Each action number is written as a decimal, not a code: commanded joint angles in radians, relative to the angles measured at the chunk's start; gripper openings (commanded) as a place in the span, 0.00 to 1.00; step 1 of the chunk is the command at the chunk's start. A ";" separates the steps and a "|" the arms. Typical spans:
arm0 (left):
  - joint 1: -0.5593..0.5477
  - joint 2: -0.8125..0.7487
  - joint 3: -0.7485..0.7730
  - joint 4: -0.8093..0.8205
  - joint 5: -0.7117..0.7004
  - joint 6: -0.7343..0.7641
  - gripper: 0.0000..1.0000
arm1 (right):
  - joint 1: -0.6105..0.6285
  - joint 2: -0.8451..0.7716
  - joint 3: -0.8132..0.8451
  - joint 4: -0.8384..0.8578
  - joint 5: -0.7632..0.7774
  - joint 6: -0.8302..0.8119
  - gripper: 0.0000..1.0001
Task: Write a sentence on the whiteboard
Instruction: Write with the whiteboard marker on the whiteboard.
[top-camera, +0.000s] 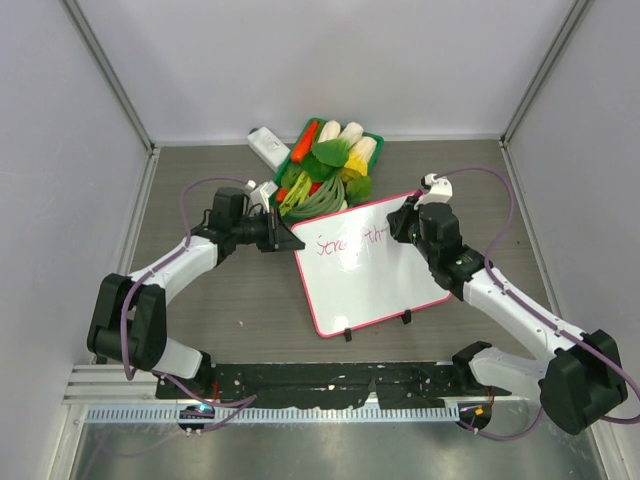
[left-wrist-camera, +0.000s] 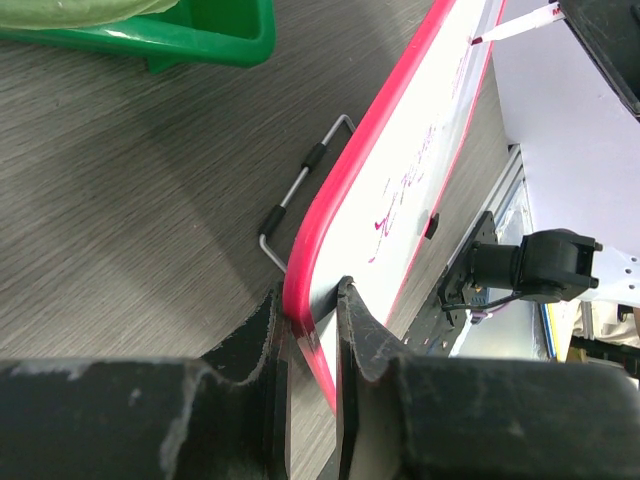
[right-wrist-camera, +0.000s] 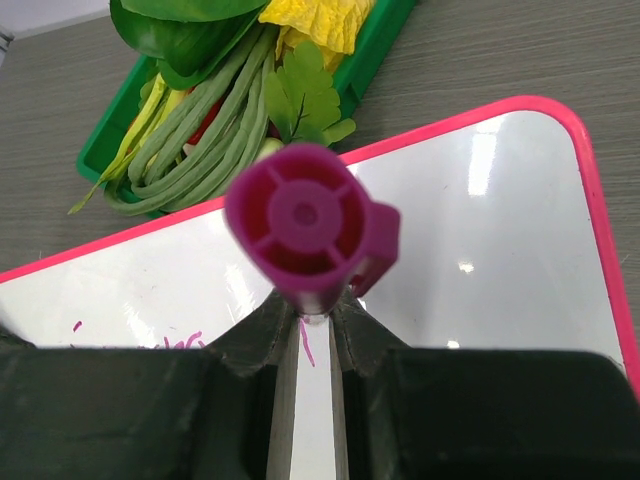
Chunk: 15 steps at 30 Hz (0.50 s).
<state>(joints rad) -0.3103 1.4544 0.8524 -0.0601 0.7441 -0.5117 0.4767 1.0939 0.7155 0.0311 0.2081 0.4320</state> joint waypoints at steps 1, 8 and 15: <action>-0.012 0.008 0.002 -0.043 -0.160 0.134 0.00 | -0.001 0.008 -0.010 0.033 0.030 -0.010 0.01; -0.013 0.011 0.005 -0.044 -0.161 0.136 0.00 | 0.000 -0.008 -0.033 0.016 0.020 -0.015 0.01; -0.013 0.015 0.010 -0.046 -0.160 0.136 0.00 | 0.000 -0.038 -0.065 -0.003 -0.007 -0.012 0.01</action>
<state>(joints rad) -0.3138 1.4544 0.8524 -0.0654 0.7353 -0.5121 0.4767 1.0714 0.6762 0.0597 0.2024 0.4320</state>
